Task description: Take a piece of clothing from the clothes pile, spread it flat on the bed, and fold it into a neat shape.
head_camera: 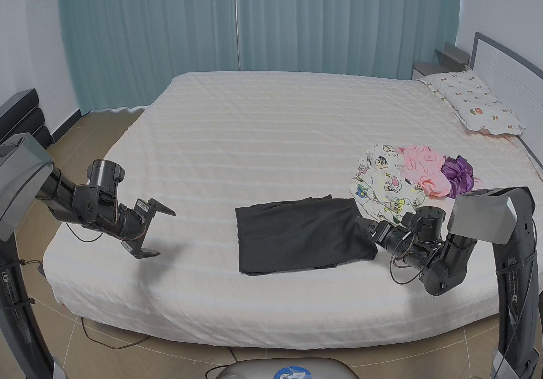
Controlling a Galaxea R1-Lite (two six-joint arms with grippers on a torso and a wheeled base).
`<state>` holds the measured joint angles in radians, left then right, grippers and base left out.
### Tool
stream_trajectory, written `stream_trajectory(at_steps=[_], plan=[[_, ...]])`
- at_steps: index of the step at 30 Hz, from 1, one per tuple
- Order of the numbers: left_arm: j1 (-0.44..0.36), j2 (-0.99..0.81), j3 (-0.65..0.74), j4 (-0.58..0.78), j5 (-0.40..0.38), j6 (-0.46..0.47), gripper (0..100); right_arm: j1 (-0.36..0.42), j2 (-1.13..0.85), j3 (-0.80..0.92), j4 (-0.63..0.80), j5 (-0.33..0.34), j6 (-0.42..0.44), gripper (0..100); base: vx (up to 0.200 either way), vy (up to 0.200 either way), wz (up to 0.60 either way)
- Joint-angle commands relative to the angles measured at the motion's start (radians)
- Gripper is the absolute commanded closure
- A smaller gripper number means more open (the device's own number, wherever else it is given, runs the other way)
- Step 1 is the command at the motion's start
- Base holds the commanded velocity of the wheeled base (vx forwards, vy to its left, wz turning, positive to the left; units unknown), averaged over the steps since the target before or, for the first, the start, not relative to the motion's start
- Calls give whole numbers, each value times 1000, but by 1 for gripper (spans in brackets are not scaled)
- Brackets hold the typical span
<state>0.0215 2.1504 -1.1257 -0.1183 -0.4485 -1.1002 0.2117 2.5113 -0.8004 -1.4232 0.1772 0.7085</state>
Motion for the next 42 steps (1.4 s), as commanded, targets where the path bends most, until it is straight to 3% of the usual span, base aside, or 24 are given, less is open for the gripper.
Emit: stream_trajectory(at_steps=[1, 12, 18, 20, 21, 25, 31, 42], plan=[[-9, 9, -16, -1, 14, -3, 0, 0, -3, 1, 0, 1, 0, 0, 0, -200, 0], [-95, 12, -51, -1, 27, -3, 0, 9, -2, 9, -2, 1, 0, 0, 0, -200, 0], [-135, 46, -68, -3, 86, 8, 0, 14, 1, 15, -16, 1, -1, 0, 0, 0, 0], [-156, 72, -71, -11, 140, 46, 0, 15, 1, 17, -17, 1, -1, 0, 0, 0, 0], [-161, 88, -71, -27, 169, 108, 0, 20, 1, 20, -19, 1, 0, 0, 0, 0, 0], [-184, 132, -75, -77, 192, 257, 0, 29, 1, 29, -22, 1, 0, 0, 0, 0, 0], [-247, 229, -144, -136, 298, 419, 0, 29, 1, 30, -22, 2, 0, 0, 0, 0, 0], [-296, 348, -273, -141, 303, 459, 0, 37, 3, 30, -22, 2, 0, 0, 0, 0, 0]])
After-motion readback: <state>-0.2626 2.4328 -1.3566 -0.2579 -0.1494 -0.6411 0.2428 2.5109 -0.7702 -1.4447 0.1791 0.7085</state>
